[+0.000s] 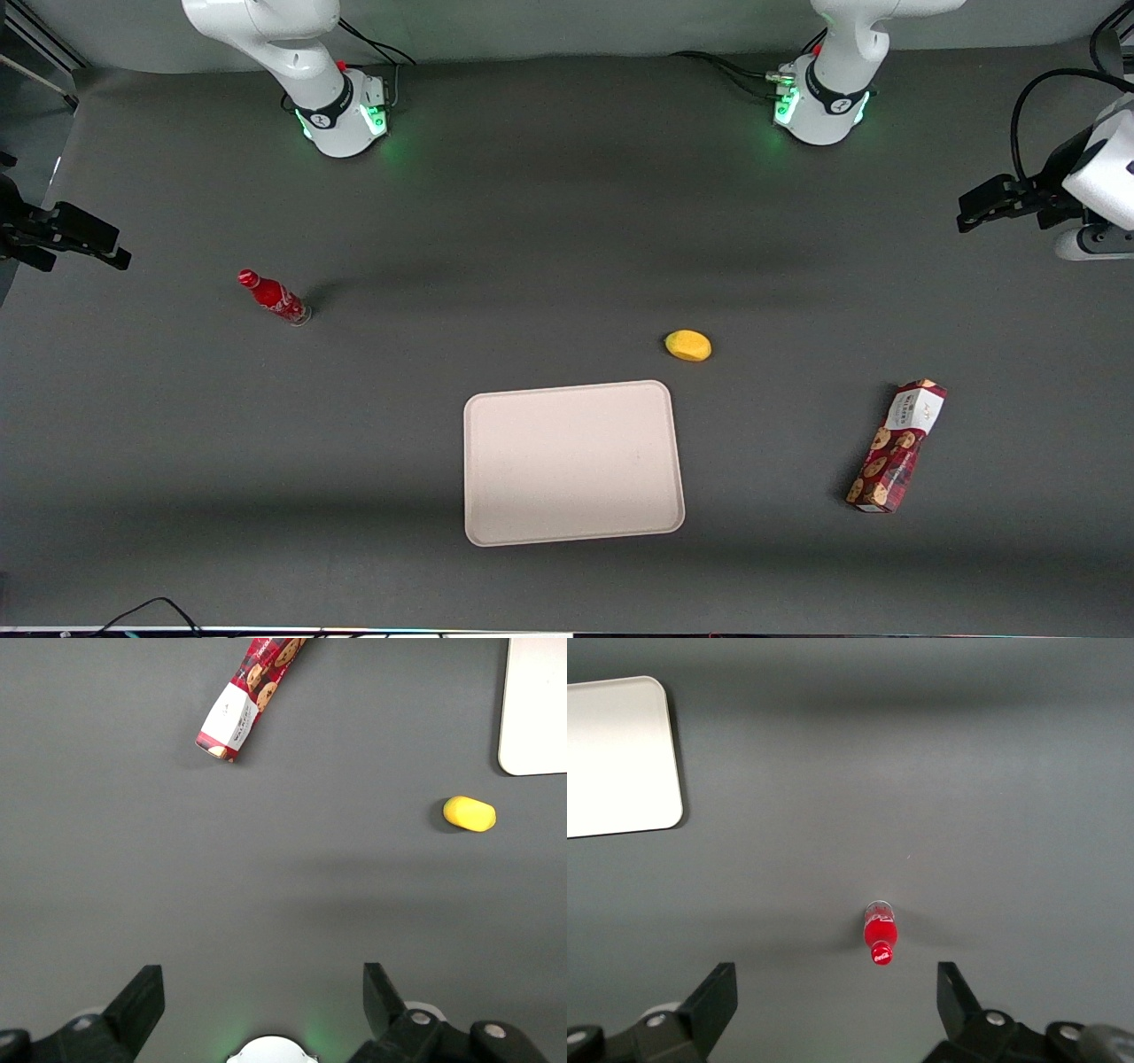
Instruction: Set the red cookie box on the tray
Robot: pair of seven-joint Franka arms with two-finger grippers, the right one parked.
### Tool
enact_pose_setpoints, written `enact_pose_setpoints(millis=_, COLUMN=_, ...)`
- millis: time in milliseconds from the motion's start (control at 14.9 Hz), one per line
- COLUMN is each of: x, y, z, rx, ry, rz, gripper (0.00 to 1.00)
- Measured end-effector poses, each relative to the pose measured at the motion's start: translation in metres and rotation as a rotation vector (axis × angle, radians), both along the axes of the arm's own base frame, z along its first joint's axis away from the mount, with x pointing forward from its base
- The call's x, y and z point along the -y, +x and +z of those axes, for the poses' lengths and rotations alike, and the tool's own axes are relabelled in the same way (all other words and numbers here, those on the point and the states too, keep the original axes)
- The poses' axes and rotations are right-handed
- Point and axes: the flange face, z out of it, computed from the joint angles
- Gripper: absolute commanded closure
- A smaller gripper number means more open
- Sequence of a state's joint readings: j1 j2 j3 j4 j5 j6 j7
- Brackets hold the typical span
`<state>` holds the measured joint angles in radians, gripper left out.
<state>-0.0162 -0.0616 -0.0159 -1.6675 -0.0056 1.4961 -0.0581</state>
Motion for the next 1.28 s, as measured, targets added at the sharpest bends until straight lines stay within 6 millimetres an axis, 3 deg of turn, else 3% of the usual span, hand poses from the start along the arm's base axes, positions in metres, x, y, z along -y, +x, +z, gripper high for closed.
enact_pose_setpoints(millis=1277, x=0.0001, y=0.0007, z=-0.0041, rx=-0.019, ry=-0.004, rz=0.002, gripper=0.0)
